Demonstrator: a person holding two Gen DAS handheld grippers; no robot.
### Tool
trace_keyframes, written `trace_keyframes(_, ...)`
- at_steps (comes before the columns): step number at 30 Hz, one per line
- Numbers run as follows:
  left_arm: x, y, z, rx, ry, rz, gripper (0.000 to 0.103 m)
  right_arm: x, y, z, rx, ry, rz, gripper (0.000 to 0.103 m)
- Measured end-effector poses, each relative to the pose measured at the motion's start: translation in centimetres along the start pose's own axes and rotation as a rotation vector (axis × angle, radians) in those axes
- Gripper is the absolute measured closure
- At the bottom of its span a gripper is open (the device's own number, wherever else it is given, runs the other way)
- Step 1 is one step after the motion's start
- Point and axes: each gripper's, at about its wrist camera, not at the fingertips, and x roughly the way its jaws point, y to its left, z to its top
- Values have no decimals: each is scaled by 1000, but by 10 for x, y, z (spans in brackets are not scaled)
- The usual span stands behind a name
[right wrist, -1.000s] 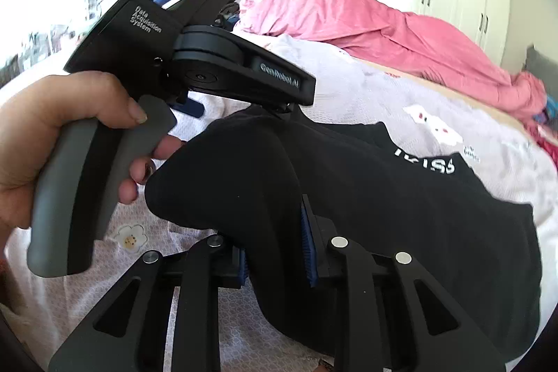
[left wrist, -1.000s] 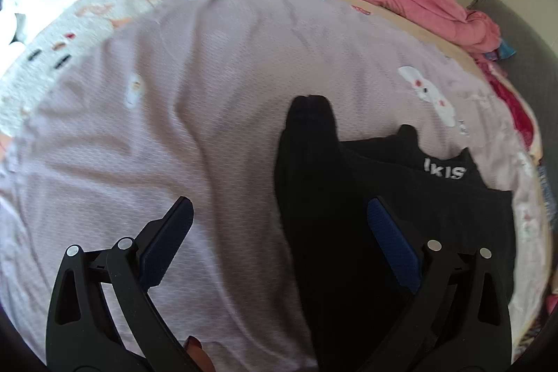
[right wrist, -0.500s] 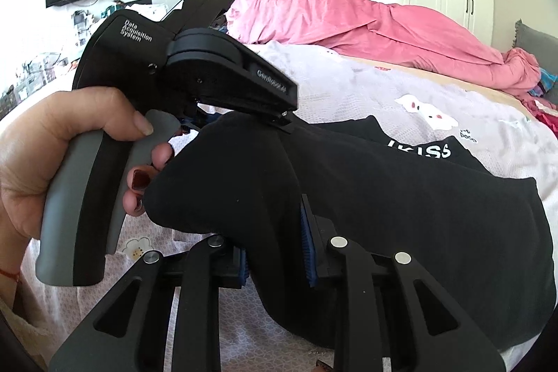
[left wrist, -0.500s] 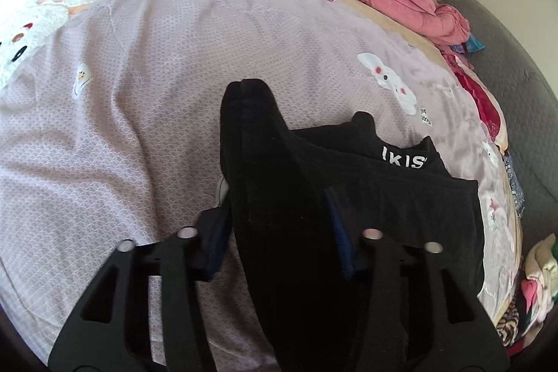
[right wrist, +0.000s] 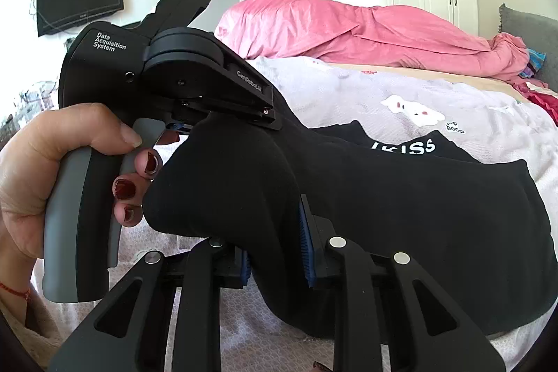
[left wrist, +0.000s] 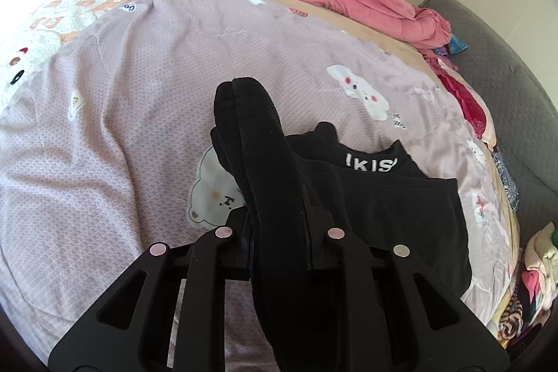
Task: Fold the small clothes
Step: 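Lift the side edge with the left gripper and fold it over toward the right gripper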
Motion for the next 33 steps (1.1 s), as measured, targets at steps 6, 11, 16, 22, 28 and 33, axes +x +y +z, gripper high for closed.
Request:
trace_keyframes(6, -14, -14, 0, 20, -31, -15, 92, -15, -7, 0, 33, -46, -3, 82)
trace_keyframes(11, -24, -29, -4, 41, -62, -16, 92, -29, -13, 0, 60, -73, -5, 83)
trace_keyframes(16, -31, -39, -6, 58, -80, -23, 92, -39, -18, 0, 70, -94, -9, 83)
trace_keyframes(22, -33, -56, -4, 60, -84, -69, 92, -55, -31, 1, 114, -124, -18, 83)
trace_keyframes(28, -28, -102, -3, 113, -81, -65, 92, -73, -59, -1, 182, -150, -29, 83)
trace_keyframes(33, -11, -148, -5, 175, -52, -24, 91, -88, -94, -9, 254, -156, -34, 83)
